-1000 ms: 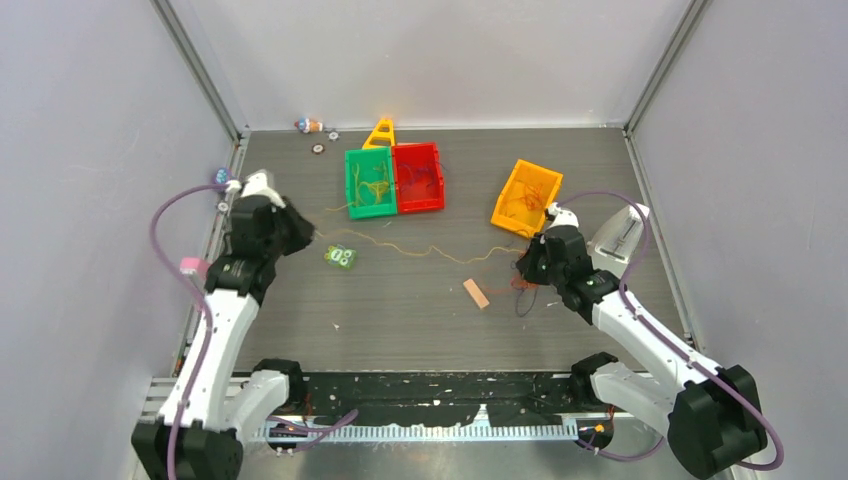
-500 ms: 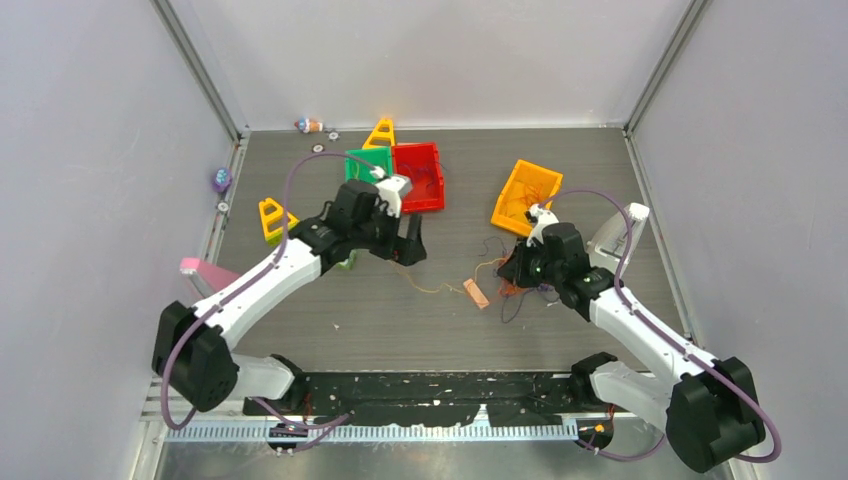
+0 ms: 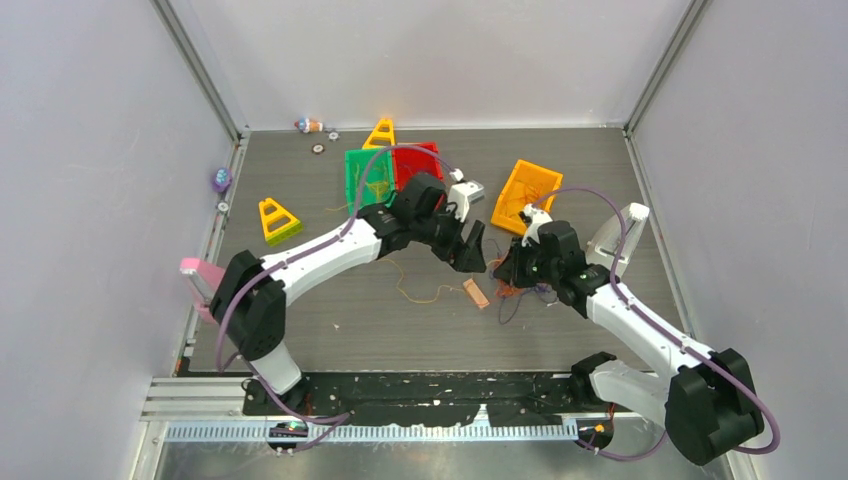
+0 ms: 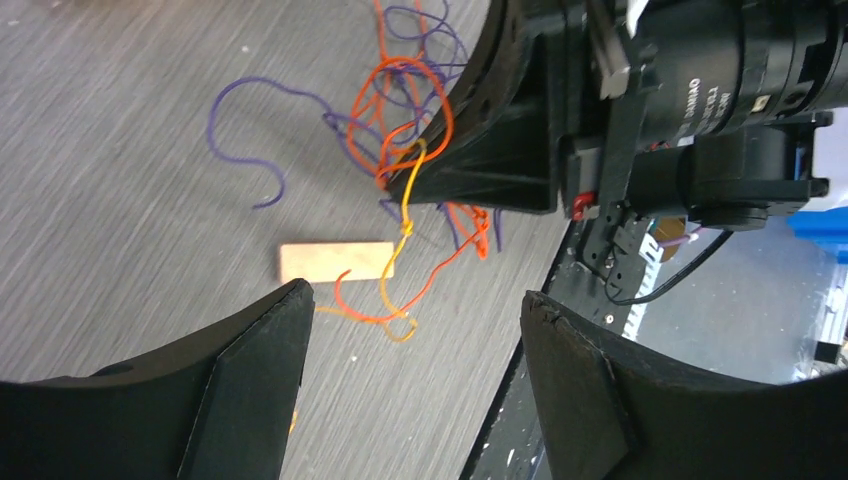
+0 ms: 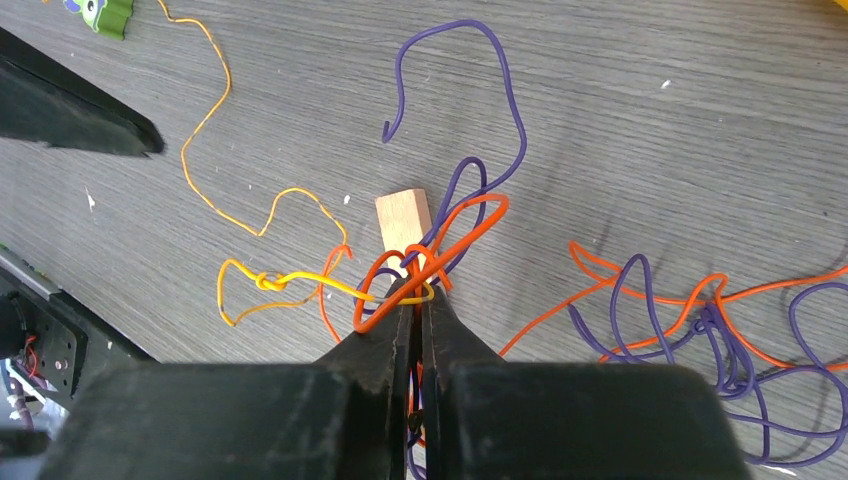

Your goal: Untangle the cables

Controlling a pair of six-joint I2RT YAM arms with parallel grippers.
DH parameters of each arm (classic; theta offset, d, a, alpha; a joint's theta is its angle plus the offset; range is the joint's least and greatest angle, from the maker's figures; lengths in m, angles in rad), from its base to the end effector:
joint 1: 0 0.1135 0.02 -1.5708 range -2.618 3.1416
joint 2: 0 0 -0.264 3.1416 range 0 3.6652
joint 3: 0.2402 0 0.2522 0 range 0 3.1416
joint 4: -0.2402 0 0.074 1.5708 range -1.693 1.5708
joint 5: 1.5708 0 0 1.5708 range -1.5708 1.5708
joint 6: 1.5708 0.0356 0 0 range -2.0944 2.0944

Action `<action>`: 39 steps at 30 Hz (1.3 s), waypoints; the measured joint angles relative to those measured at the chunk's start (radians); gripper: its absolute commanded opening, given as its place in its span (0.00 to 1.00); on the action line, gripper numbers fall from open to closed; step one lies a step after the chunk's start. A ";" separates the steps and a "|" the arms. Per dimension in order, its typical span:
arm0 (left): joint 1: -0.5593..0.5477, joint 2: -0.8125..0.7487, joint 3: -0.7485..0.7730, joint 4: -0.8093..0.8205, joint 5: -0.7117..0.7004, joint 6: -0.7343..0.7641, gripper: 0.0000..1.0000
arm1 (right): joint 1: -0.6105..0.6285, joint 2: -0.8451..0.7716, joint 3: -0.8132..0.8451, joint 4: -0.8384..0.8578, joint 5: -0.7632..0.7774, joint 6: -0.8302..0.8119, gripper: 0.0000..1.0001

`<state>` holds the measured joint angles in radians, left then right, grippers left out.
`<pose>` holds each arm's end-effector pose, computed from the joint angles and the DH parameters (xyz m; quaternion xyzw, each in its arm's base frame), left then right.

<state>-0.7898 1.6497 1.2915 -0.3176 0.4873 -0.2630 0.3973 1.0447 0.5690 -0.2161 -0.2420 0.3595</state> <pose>0.2511 -0.2770 0.2810 0.3286 0.8175 -0.3990 0.2538 0.1961 0.0915 0.2137 -0.0683 0.8972 0.2575 0.3521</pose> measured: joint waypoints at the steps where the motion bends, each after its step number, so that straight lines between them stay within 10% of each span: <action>1: -0.006 0.021 0.018 0.004 0.011 -0.005 0.74 | 0.001 0.002 0.000 0.000 0.000 -0.001 0.05; 10: -0.038 0.142 0.064 0.012 0.045 -0.023 0.59 | 0.005 0.003 0.005 -0.002 0.001 -0.007 0.05; 14: -0.042 0.179 0.072 0.010 0.048 -0.037 0.00 | 0.006 0.003 0.011 -0.003 0.001 -0.008 0.16; 17: -0.043 0.188 0.076 0.006 0.046 -0.034 0.00 | 0.006 0.003 0.011 -0.003 0.004 -0.009 0.49; 24: -0.019 0.132 -0.006 0.047 -0.020 -0.074 0.00 | 0.006 0.043 0.011 -0.023 0.097 -0.003 0.42; 31: 0.107 -0.054 -0.107 0.063 0.004 -0.108 0.00 | 0.006 0.161 0.011 -0.055 0.142 0.008 0.83; 39: 0.142 -0.118 -0.133 0.070 0.041 -0.100 0.00 | 0.054 0.128 0.011 0.008 0.087 -0.023 0.99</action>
<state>-0.6479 1.5318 1.1587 -0.2478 0.5282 -0.3634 0.4515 1.1728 0.5800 -0.2085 -0.1551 0.3370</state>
